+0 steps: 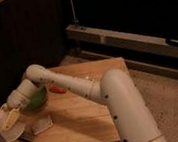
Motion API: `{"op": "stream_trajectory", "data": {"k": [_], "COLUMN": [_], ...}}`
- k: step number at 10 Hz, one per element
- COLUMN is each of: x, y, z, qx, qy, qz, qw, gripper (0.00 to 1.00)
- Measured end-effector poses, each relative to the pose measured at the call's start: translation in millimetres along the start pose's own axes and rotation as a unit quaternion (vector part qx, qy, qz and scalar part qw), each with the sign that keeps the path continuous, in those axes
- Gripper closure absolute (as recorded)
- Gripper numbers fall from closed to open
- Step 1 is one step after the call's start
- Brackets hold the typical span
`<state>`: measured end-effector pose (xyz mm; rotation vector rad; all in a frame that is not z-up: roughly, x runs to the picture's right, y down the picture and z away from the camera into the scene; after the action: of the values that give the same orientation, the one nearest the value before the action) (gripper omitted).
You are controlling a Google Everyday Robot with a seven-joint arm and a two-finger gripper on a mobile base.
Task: Place the ceramic cup over the eraser
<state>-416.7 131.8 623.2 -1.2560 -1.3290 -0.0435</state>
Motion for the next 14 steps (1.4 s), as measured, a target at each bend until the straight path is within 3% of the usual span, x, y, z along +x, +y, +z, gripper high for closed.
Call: {"op": "stream_trajectory", "data": {"k": [5, 6, 14], "x": [-3.8, -2.8, -0.9], "y": [-10.0, -9.4, 1.8], "z": [-0.7, -0.7, -8.4], "qx": [-0.002, -0.002, 0.000], "qy": [0.015, 0.013, 0.012], "qz": [0.013, 0.014, 0.011], "qw": [0.9998, 0.9998, 0.9999], "gripper": [0.88, 0.84, 0.06]}}
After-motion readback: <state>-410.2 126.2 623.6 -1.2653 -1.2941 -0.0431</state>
